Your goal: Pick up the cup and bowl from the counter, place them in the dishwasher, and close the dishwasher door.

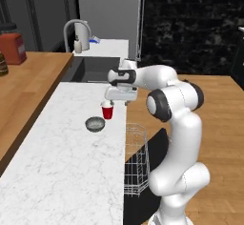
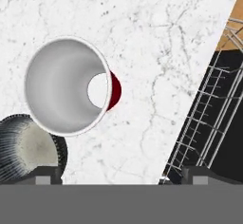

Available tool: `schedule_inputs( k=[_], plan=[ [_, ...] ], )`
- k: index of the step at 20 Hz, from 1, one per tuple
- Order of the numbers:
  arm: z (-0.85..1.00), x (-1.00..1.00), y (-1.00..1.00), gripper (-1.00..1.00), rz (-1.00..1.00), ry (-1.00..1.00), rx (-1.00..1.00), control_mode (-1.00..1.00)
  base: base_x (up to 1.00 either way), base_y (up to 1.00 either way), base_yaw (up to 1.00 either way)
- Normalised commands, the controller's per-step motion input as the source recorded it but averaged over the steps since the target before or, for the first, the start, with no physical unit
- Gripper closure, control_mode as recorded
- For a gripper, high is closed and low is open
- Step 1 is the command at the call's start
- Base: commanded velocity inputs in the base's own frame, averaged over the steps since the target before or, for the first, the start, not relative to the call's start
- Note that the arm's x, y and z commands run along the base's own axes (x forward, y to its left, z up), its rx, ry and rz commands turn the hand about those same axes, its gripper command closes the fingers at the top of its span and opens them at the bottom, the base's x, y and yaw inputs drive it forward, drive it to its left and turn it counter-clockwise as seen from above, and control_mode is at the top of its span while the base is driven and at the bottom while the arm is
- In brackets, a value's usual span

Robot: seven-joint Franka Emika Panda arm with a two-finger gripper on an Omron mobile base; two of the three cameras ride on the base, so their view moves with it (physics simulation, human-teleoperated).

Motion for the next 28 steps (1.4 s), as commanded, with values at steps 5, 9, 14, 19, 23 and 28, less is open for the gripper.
schedule_inputs(
  k=[5,9,14,19,23,28],
  plan=[
    [0.0,0.55,0.08,-1.0,-0.01,0.03,0.0,-1.0,0.0,0.0,0.0],
    [-0.12,0.31,0.08,-1.0,-0.01,0.02,0.0,-1.0,0.0,0.0,0.0],
    [-0.34,0.17,0.1,-1.0,0.0,0.0,-0.02,-1.0,0.0,0.0,0.0],
    [-0.37,0.1,0.0,-1.0,0.0,0.02,-0.02,-1.0,0.0,0.0,0.0],
    [-0.37,0.09,0.0,-1.0,0.0,0.01,-0.01,-1.0,0.0,0.0,0.0],
    [-0.33,-0.09,-0.01,1.0,0.0,0.05,0.0,-1.0,0.0,0.0,0.0]
  ],
)
